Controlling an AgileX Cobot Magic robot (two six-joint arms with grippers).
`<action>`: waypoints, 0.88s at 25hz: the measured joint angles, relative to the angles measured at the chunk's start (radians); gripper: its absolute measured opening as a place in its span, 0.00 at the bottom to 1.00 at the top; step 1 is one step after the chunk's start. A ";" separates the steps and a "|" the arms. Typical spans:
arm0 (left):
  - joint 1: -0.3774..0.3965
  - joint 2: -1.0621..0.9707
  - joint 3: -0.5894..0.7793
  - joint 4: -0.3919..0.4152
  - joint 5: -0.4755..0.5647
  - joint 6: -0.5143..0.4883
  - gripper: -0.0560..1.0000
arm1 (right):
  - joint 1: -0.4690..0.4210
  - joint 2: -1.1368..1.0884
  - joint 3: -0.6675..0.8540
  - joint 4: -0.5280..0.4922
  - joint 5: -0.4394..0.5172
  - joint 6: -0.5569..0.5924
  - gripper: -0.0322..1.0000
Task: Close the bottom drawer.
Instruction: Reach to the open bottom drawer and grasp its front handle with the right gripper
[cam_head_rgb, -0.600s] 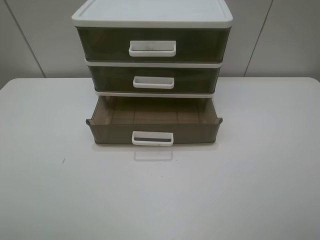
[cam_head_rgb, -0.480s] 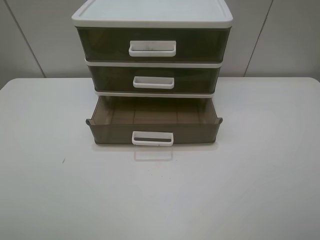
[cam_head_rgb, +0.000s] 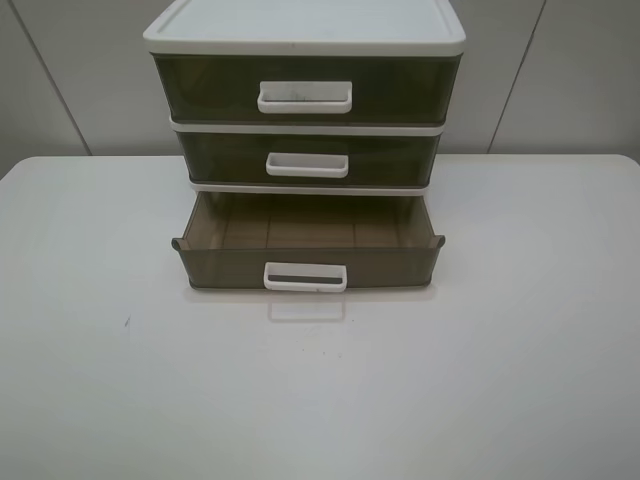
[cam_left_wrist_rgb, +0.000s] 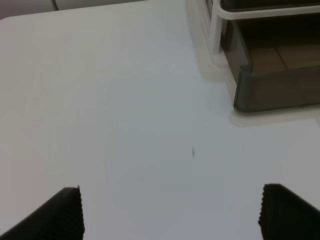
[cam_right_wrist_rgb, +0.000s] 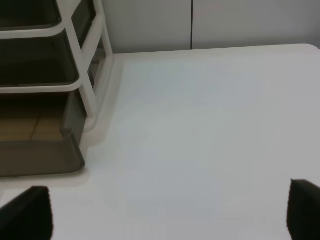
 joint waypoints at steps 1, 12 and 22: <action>0.000 0.000 0.000 0.000 0.000 0.000 0.73 | -0.001 0.000 0.000 0.000 0.000 0.000 0.83; 0.000 0.000 0.000 0.000 0.000 0.000 0.73 | -0.002 0.000 0.000 0.000 0.000 0.000 0.83; 0.000 0.000 0.000 0.000 0.000 0.000 0.73 | -0.002 0.000 0.000 0.000 0.000 0.000 0.83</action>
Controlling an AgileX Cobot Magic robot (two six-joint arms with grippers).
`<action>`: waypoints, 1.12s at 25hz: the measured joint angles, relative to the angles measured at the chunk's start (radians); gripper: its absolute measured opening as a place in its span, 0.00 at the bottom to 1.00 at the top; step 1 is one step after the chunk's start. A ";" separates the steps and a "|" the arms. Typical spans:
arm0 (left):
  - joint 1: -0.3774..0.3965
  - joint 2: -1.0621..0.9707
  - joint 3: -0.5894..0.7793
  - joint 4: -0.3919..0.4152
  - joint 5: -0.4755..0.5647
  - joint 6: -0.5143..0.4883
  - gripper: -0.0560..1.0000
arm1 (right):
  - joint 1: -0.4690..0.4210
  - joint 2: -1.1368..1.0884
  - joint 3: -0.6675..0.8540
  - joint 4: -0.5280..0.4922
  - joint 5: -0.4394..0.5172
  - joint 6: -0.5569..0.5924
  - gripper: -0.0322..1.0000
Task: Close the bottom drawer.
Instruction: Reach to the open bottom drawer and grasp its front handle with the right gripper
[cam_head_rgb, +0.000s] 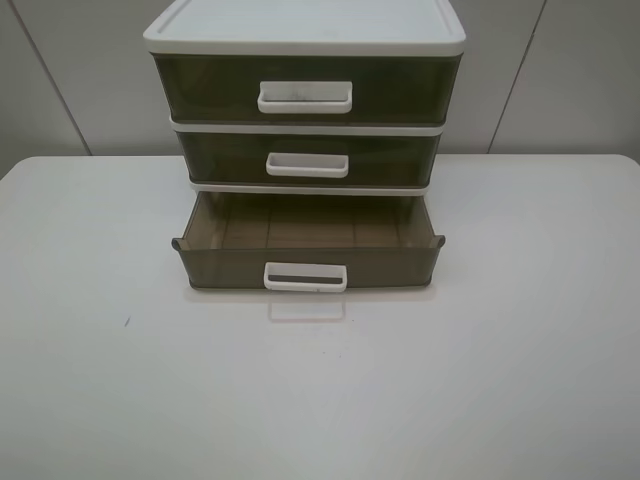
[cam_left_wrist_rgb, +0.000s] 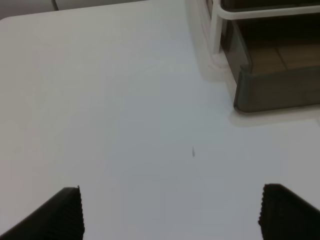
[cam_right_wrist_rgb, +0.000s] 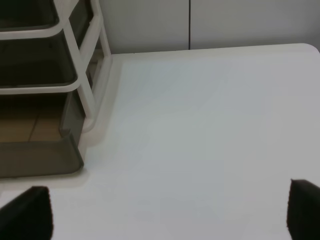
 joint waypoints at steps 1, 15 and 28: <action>0.000 0.000 0.000 0.000 0.000 0.000 0.73 | 0.000 0.000 0.000 0.000 0.000 0.000 0.83; 0.000 0.000 0.000 0.000 0.000 0.000 0.73 | 0.065 0.500 -0.062 0.140 -0.228 0.000 0.83; 0.000 0.000 0.000 0.000 0.000 0.000 0.73 | 0.623 1.178 -0.070 0.268 -0.966 -0.006 0.83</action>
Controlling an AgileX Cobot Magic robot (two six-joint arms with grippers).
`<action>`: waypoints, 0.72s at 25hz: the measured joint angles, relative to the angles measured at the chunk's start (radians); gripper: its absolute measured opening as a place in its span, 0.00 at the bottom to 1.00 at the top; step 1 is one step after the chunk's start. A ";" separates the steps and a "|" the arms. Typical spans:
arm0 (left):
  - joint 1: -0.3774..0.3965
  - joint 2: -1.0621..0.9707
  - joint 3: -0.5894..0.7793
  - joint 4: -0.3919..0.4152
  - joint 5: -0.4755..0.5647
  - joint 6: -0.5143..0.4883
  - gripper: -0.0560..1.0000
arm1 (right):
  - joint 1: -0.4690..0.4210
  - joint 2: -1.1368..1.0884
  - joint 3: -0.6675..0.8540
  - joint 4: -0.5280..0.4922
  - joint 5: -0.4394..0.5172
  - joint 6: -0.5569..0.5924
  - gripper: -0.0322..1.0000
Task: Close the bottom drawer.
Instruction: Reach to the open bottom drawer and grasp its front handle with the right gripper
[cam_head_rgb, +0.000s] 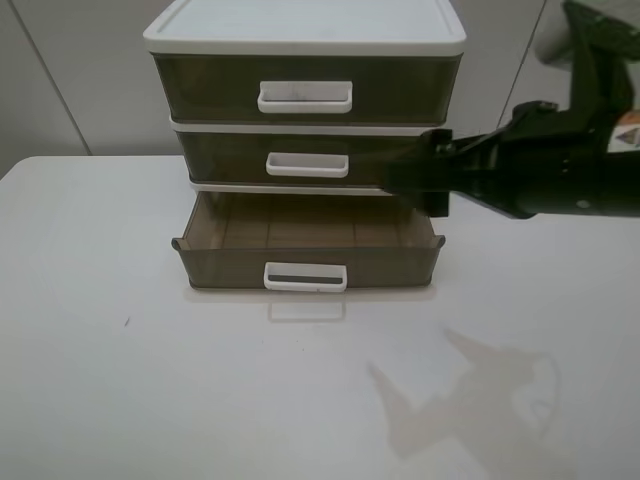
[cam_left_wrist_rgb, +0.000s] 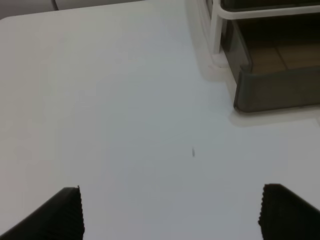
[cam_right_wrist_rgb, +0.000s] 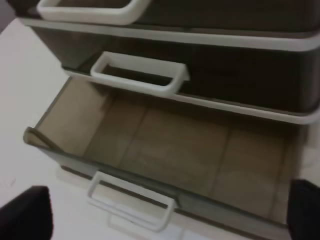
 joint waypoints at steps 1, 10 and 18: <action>0.000 0.000 0.000 0.000 0.000 0.000 0.73 | 0.029 0.059 0.000 0.008 -0.050 -0.001 0.83; 0.000 0.000 0.000 0.000 0.000 0.000 0.73 | 0.215 0.386 0.005 0.059 -0.326 -0.001 0.61; 0.000 0.000 0.000 0.000 0.000 0.000 0.73 | 0.238 0.553 0.004 0.092 -0.523 -0.001 0.07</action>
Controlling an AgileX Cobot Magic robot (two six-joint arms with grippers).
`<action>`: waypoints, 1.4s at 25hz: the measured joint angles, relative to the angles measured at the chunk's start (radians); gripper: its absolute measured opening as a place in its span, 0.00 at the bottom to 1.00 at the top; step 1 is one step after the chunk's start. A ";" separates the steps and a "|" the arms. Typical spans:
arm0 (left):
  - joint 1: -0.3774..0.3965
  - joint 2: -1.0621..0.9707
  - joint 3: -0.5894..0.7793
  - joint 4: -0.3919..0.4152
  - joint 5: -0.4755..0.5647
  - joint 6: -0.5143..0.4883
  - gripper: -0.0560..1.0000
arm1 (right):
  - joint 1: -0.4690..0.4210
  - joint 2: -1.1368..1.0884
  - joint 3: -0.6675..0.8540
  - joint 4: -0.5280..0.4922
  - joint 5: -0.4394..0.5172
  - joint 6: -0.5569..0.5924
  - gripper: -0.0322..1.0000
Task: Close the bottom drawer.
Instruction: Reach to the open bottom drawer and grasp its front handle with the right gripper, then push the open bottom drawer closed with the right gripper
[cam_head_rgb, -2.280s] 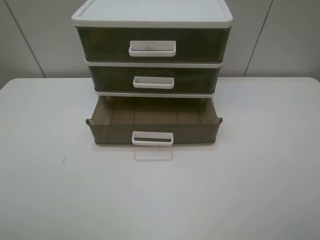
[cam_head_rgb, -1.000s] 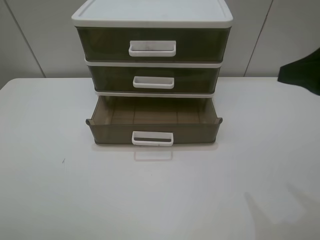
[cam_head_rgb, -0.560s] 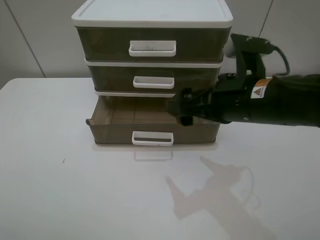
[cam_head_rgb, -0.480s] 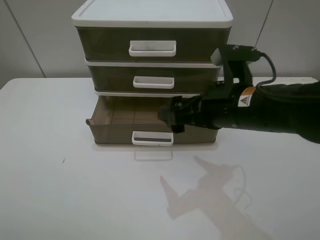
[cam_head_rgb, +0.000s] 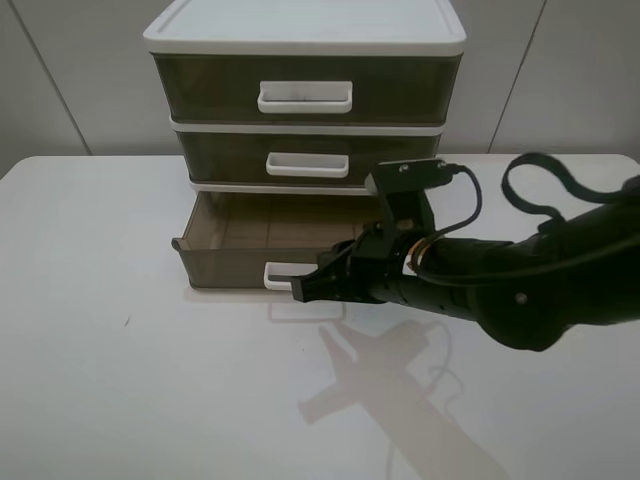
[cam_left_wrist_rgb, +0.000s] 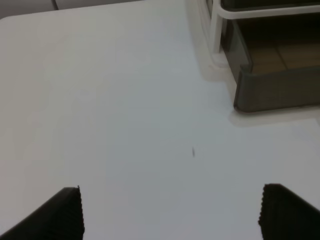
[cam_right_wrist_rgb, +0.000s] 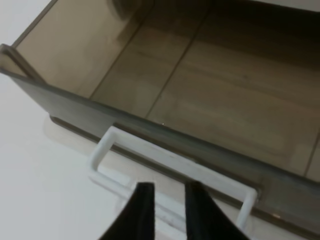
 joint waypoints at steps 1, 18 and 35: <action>0.000 0.000 0.000 0.000 0.000 0.000 0.73 | 0.000 0.020 0.000 0.000 -0.033 0.000 0.06; 0.000 0.000 0.000 0.001 0.000 0.000 0.73 | 0.000 0.112 0.002 -0.078 -0.237 0.007 0.05; 0.000 0.000 0.000 0.001 0.000 0.000 0.73 | 0.000 0.255 -0.001 -0.131 -0.368 0.011 0.05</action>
